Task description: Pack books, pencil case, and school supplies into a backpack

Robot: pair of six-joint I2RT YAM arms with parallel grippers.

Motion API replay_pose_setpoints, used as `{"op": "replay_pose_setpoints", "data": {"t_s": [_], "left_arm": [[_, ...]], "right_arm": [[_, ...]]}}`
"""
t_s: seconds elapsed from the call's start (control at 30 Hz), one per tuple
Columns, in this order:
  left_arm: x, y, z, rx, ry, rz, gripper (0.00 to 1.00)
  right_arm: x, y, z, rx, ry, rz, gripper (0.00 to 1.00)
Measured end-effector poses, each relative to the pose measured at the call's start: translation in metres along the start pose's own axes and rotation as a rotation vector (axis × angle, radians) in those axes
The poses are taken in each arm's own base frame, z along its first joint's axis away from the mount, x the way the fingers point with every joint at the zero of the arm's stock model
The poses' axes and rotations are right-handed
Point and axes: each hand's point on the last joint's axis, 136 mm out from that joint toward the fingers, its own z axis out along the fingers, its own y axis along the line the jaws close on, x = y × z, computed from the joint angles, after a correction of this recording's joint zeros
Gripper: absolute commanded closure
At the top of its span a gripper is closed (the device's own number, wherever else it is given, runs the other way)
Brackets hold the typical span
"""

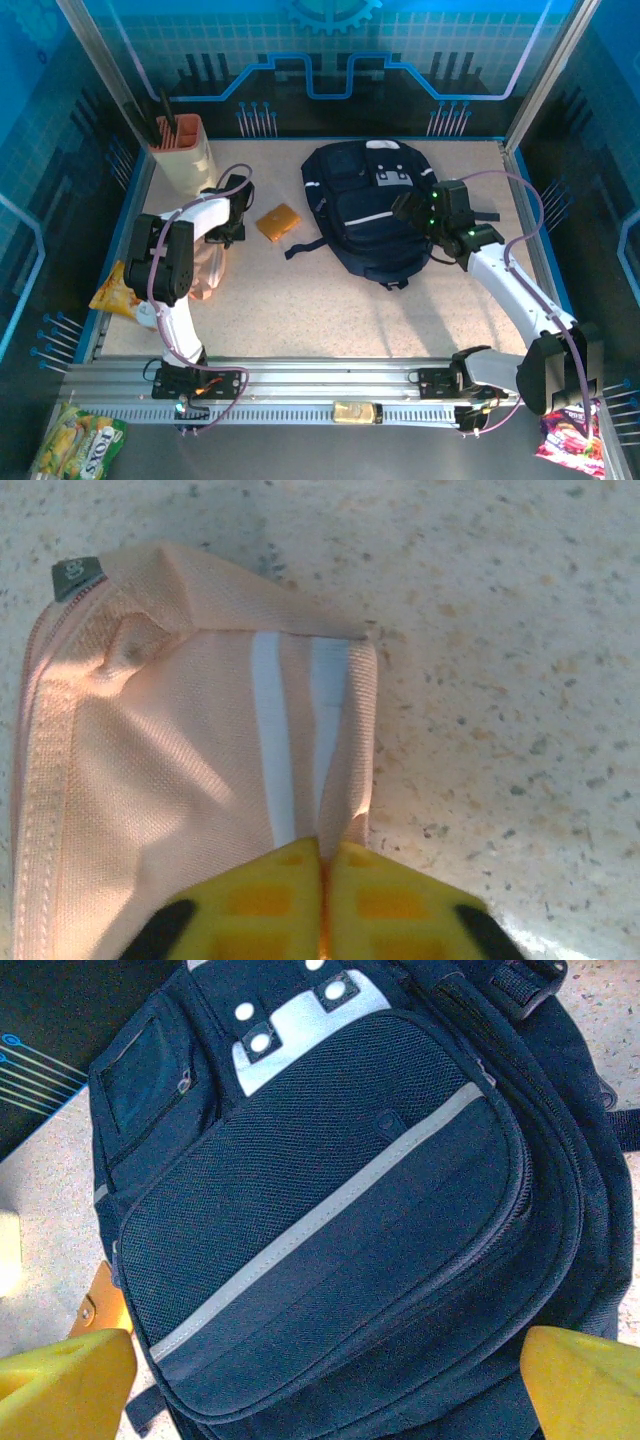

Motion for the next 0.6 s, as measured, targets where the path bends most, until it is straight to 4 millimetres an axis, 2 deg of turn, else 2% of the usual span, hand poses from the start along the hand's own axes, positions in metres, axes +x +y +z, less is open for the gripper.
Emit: {"op": "replay_pose_setpoints", "data": {"t_s": [0.13,0.23,0.4,0.6], "left_arm": [[-0.001,-0.009,-0.009,0.073,0.0,-0.03,1.0],[-0.005,-0.016,-0.025,0.141,-0.021,-0.059,1.0],[-0.012,-0.03,-0.072,0.289,-0.089,-0.118,1.0],[-0.029,-0.039,-0.139,0.511,-0.171,-0.278,1.0]], "right_arm": [[-0.001,0.001,-0.002,-0.006,-0.006,0.003,0.01],[-0.002,0.002,-0.002,-0.007,-0.008,0.003,0.02],[0.002,0.008,-0.002,-0.022,-0.002,-0.025,0.02],[0.023,0.041,0.003,-0.105,0.024,-0.167,0.03]]}}
